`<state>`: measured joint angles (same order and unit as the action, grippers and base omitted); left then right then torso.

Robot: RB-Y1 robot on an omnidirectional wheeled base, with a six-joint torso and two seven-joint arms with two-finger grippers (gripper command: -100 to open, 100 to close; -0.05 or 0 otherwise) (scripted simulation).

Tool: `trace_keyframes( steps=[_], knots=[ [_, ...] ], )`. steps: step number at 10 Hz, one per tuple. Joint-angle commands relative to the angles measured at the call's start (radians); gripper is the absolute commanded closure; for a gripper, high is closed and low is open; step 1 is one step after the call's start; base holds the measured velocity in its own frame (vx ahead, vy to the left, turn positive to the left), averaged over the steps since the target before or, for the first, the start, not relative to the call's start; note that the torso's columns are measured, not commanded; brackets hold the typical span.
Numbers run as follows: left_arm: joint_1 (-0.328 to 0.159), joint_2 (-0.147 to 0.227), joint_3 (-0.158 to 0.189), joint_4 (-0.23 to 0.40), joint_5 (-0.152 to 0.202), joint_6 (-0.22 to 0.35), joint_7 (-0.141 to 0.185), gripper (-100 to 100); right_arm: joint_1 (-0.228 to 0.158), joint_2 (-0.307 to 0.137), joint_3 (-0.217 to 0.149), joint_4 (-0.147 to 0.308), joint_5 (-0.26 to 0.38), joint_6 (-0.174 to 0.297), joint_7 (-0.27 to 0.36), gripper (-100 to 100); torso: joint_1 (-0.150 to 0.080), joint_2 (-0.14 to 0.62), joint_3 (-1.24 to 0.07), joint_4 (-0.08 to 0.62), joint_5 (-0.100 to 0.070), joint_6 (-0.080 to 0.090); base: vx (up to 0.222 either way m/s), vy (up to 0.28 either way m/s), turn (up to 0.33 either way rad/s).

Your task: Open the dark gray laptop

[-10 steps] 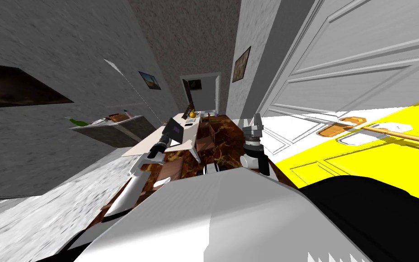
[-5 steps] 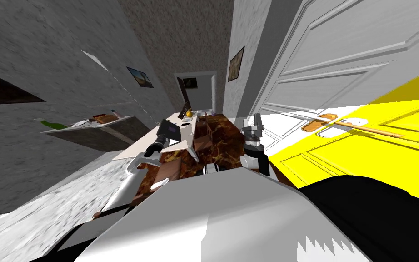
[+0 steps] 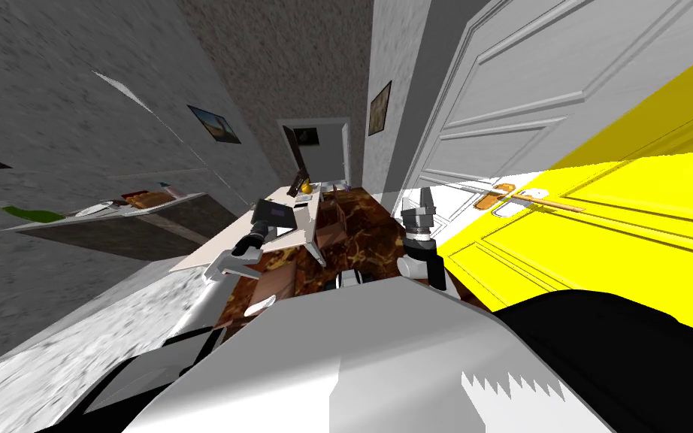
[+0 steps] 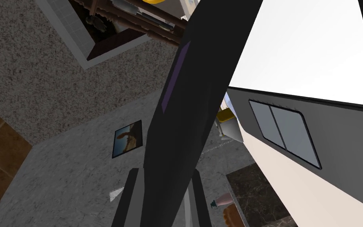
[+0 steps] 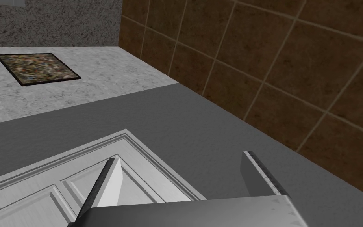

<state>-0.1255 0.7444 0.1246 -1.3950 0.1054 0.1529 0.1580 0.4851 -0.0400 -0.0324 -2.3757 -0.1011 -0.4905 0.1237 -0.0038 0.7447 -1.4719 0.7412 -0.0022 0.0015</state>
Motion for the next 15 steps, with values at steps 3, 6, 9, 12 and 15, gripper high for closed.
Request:
trace_keyframes(
  steps=[3,6,9,12,15],
  knots=[
    [-0.007,0.014,0.007,0.12,0.017,-0.011,0.006,100,0.001,0.0,0.0,0.0,0.0,0.0,0.0,0,0.007,-0.011,-0.007,-0.004,0.003,-0.002,-0.003,-0.005,0.037],
    [-0.08,0.069,0.033,0.229,0.077,-0.047,0.015,100,0.0,0.0,0.0,0.0,0.0,0.0,0.0,0,-0.003,0.0,0.0,0.0,-0.001,0.001,-0.129,-0.022,-0.278],
    [-0.102,0.055,0.095,0.25,0.008,-0.009,0.044,-100,0.0,0.0,0.0,0.0,0.0,0.0,0.0,0,0.012,-0.003,-0.002,-0.002,0.004,-0.001,-0.103,0.084,-0.224],
    [-0.128,0.035,0.163,0.258,-0.075,0.033,0.07,-100,0.0,0.0,0.0,0.0,0.0,0.0,0.0,0,0.002,-0.007,-0.005,-0.002,0.0,0.001,-0.118,0.129,-0.29],
    [-0.153,0.015,0.211,0.266,-0.154,0.075,0.096,-100,0.001,0.0,0.0,0.0,0.0,0.0,0.0,0,-0.003,-0.011,-0.007,-0.004,-0.001,-0.003,-0.06,0.047,-0.159]
  ],
)
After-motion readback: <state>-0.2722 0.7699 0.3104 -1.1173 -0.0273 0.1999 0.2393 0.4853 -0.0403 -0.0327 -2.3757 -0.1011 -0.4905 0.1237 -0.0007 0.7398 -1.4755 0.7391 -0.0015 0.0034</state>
